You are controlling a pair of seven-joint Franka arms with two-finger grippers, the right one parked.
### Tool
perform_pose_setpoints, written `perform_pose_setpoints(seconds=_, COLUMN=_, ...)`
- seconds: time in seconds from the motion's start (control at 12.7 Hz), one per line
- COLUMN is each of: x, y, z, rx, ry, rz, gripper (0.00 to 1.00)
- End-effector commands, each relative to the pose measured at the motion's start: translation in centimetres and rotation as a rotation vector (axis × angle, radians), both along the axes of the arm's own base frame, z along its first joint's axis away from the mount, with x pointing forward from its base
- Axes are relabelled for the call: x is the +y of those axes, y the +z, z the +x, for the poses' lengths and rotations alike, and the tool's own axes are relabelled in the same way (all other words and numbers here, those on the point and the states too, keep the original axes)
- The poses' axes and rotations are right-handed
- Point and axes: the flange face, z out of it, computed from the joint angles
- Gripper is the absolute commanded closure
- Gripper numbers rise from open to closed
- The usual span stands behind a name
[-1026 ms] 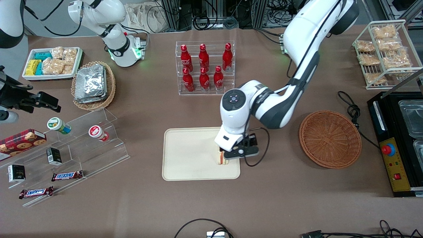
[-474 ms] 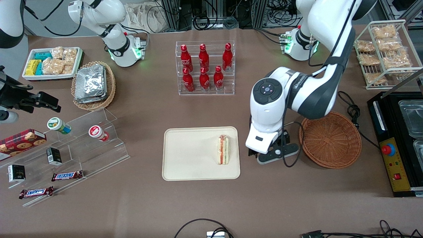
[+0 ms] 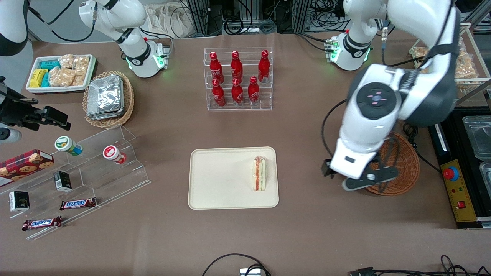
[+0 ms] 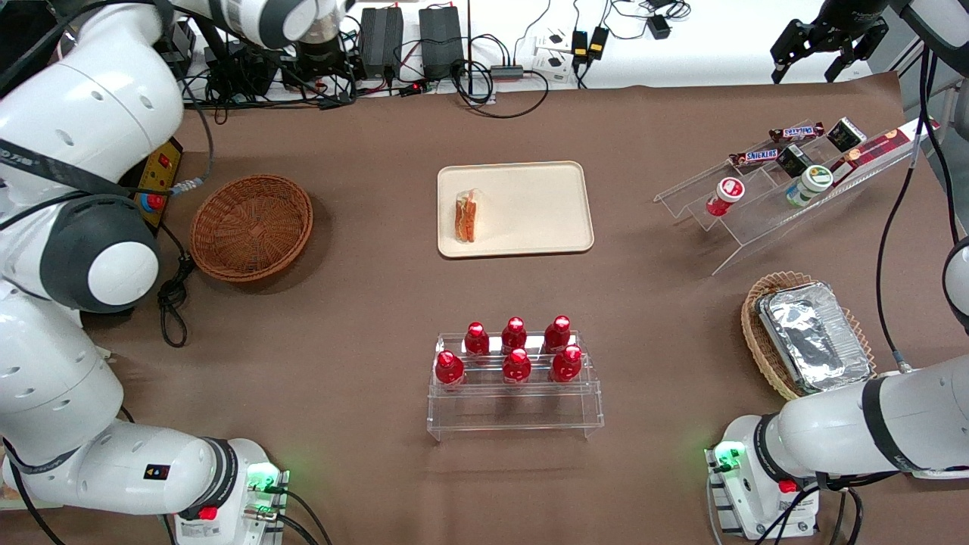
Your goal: Place sandwich from basket to tray
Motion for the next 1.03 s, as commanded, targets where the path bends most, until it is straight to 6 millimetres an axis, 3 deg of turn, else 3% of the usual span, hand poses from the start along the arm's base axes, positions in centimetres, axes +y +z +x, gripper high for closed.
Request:
perform_pose_setpoints(seconds=0.0, x=3.1, y=2.4, z=-1.2, rx=0.054, ry=-0.033, rz=-0.018, gripper=0.0)
perform_pose_setpoints(seconds=0.63, x=11.5, y=7.2, z=-3.0, rx=0.152, ry=-0.142, rz=-0.073, gripper=0.0)
perform_pose_setpoints(seconds=0.95, x=14.6, y=9.4, z=-5.6, rx=0.15, ry=-0.201, rz=-0.064, gripper=0.0)
